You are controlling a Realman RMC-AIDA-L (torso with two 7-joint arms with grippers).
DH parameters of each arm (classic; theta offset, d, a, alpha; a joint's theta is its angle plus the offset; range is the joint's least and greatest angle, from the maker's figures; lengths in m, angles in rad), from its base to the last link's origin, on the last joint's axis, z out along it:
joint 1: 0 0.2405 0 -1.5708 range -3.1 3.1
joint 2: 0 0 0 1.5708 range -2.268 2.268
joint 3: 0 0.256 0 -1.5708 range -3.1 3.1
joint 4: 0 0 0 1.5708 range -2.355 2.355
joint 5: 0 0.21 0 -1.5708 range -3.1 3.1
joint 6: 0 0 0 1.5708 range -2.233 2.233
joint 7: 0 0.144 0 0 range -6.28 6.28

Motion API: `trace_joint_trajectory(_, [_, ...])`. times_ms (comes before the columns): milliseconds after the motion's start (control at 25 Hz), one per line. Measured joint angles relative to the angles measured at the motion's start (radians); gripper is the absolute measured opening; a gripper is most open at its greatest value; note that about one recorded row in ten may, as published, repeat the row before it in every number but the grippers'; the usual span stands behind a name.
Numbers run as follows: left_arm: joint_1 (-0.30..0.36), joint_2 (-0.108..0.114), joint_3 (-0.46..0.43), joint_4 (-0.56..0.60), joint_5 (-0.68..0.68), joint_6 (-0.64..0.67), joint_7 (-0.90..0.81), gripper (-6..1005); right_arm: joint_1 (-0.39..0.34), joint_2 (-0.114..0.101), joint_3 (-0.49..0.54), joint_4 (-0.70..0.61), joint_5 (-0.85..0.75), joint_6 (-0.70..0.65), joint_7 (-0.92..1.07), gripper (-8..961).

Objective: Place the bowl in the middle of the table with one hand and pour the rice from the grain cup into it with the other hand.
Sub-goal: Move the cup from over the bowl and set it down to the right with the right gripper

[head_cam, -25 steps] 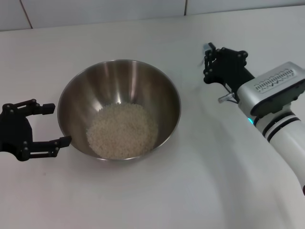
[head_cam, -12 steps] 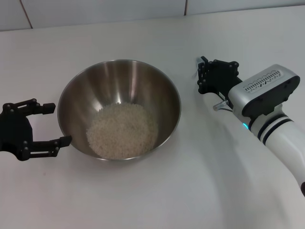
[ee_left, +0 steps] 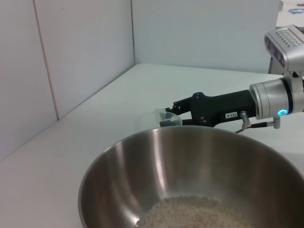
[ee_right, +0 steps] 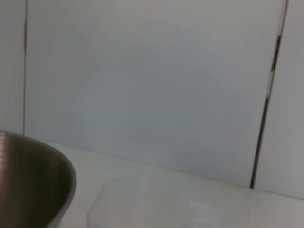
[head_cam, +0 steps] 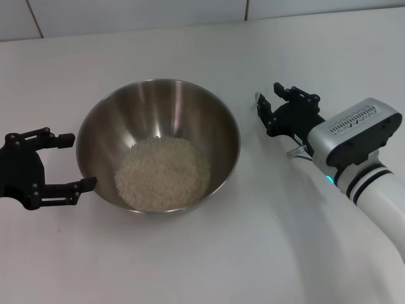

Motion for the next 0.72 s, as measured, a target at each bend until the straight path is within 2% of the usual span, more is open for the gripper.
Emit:
trace_joint_trajectory(160, [0.000,0.001,0.000,-0.001,0.000,0.001,0.000,872,-0.025,-0.002,-0.001,0.013,-0.001,-0.006,0.008,278])
trace_joint_trajectory(280, [0.000,0.002,0.000,-0.001,0.000,0.001,0.000,872,-0.080,-0.008,-0.002,0.047,-0.014,-0.045,0.008,329])
trace_joint_trajectory(320, [0.000,0.002,0.000,-0.001,0.000,0.001,0.000,872,-0.125,-0.011,0.000,0.067,-0.046,-0.089,0.009,346])
trace_joint_trajectory(440, [0.001,0.001,0.000,0.000,0.000,0.002,-0.001,872,-0.188,-0.016,-0.006,0.087,-0.086,-0.149,0.023,485])
trace_joint_trajectory(480, [0.001,0.001,0.000,0.000,0.000,0.002,-0.001,872,-0.188,-0.016,-0.006,0.087,-0.086,-0.149,0.023,531])
trace_joint_trajectory(520, [0.002,0.000,0.000,0.002,0.000,0.002,-0.001,873,-0.219,-0.030,-0.022,0.103,-0.115,-0.180,0.055,577])
trace_joint_trajectory(560, [0.002,0.000,0.000,0.002,0.000,0.002,-0.001,873,-0.219,-0.030,-0.022,0.103,-0.115,-0.180,0.055,687])
trace_joint_trajectory(600, [0.002,0.000,0.000,0.003,0.000,0.002,-0.001,873,-0.255,-0.058,-0.030,0.136,-0.152,-0.223,0.099,797])
trace_joint_trajectory(640, [0.004,0.000,0.000,0.004,-0.001,0.002,-0.001,873,-0.255,-0.058,-0.030,0.136,-0.152,-0.223,0.099,802])
trace_joint_trajectory(680, [0.004,0.000,0.000,0.004,-0.001,0.002,-0.001,873,-0.276,-0.078,-0.031,0.156,-0.170,-0.267,0.126,807])
trace_joint_trajectory(720, [0.006,0.000,0.000,0.005,-0.001,0.002,-0.002,873,-0.308,-0.103,-0.031,0.167,-0.209,-0.385,0.176,811])
